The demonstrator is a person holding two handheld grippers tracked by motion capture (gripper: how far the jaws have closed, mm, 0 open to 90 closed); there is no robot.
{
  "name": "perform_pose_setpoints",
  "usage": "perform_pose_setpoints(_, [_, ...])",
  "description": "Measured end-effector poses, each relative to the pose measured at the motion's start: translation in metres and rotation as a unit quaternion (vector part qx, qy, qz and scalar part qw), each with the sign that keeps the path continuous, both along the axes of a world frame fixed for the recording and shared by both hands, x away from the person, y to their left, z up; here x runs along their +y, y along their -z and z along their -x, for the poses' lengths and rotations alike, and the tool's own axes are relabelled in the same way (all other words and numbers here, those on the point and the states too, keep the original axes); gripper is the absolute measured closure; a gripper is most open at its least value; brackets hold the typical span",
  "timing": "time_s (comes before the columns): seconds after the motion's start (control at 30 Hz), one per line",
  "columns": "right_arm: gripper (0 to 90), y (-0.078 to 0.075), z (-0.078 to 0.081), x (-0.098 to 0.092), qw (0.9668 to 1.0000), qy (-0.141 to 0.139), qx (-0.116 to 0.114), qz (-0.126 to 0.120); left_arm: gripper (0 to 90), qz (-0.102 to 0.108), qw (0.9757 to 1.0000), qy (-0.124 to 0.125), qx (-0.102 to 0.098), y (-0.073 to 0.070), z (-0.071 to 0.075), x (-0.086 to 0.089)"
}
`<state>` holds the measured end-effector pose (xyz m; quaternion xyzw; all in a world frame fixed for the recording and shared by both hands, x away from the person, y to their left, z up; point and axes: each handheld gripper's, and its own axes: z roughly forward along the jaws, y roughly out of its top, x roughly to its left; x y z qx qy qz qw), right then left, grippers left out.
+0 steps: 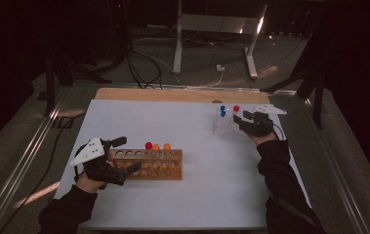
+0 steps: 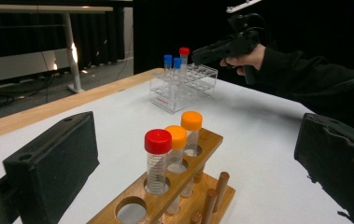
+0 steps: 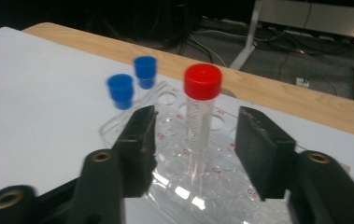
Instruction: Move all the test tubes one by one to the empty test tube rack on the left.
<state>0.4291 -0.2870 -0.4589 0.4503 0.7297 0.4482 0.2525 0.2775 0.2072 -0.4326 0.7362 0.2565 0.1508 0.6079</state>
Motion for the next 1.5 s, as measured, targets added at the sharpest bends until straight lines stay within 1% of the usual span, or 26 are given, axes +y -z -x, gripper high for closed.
perform_pose_setpoints(0.1, [53.6,0.004,-0.006,0.000,0.9999,0.009,0.011,-0.001,0.6,-0.001,1.0000,0.000,-0.001,0.000,0.000,0.000])
perform_pose_setpoints(0.17, [55.1,0.007,-0.009,0.000,0.9998,0.009,0.016,-0.004,0.6,-0.001,1.0000,0.001,0.000,0.000,0.000,0.000])
perform_pose_setpoints(0.27, [57.0,0.009,-0.012,0.002,0.9998,0.002,0.016,-0.010,0.6,0.000,1.0000,0.002,0.000,0.001,0.000,0.000])
perform_pose_setpoints(0.3, [59.4,0.010,-0.013,0.003,0.9998,0.002,0.018,-0.006,0.6,-0.002,1.0000,0.002,0.000,0.001,0.000,0.000])
perform_pose_setpoints(0.37, [60.2,0.011,-0.016,0.004,0.9998,0.001,0.021,-0.001,0.6,-0.002,1.0000,0.003,-0.001,0.001,0.000,0.000])
perform_pose_setpoints(0.53, [65.4,0.012,-0.020,0.006,0.9996,0.006,0.022,-0.015,0.6,0.000,1.0000,0.003,0.000,0.001,-0.001,0.000])
perform_pose_setpoints(0.67, [73.0,0.013,-0.021,0.008,0.9998,0.007,0.019,-0.009,0.6,0.000,1.0000,0.002,-0.001,0.001,-0.001,0.000])
perform_pose_setpoints(0.77, [74.3,0.013,-0.021,0.010,0.9998,0.006,0.017,-0.002,0.6,-0.001,1.0000,0.003,-0.001,0.001,-0.001,0.000])
perform_pose_setpoints(0.83, [75.2,0.012,-0.021,0.010,0.9998,0.007,0.014,0.007,0.6,0.000,1.0000,0.003,0.001,0.001,-0.001,0.000])
perform_pose_setpoints(0.87, [75.3,0.011,-0.021,0.011,0.9998,0.009,0.014,0.006,0.6,0.000,1.0000,0.003,0.000,0.001,-0.001,0.000])
perform_pose_setpoints(0.97, [75.5,0.007,-0.020,0.009,0.9999,0.010,0.010,-0.006,0.6,0.000,1.0000,0.003,0.000,0.001,-0.001,0.001])
perform_pose_setpoints(1.07, [75.5,0.001,-0.019,0.008,0.9999,0.009,0.006,-0.009,0.6,0.001,1.0000,0.004,0.000,0.001,-0.001,0.000])
perform_pose_setpoints(1.37, [75.5,-0.028,-0.012,0.007,0.9998,0.000,-0.021,-0.006,0.6,0.001,1.0000,0.008,-0.001,0.000,-0.001,-0.001])
perform_pose_setpoints(1.5, [75.6,-0.042,-0.008,0.008,0.9994,-0.006,-0.034,-0.001,0.6,-0.001,0.9999,0.011,0.000,-0.001,-0.001,-0.003])
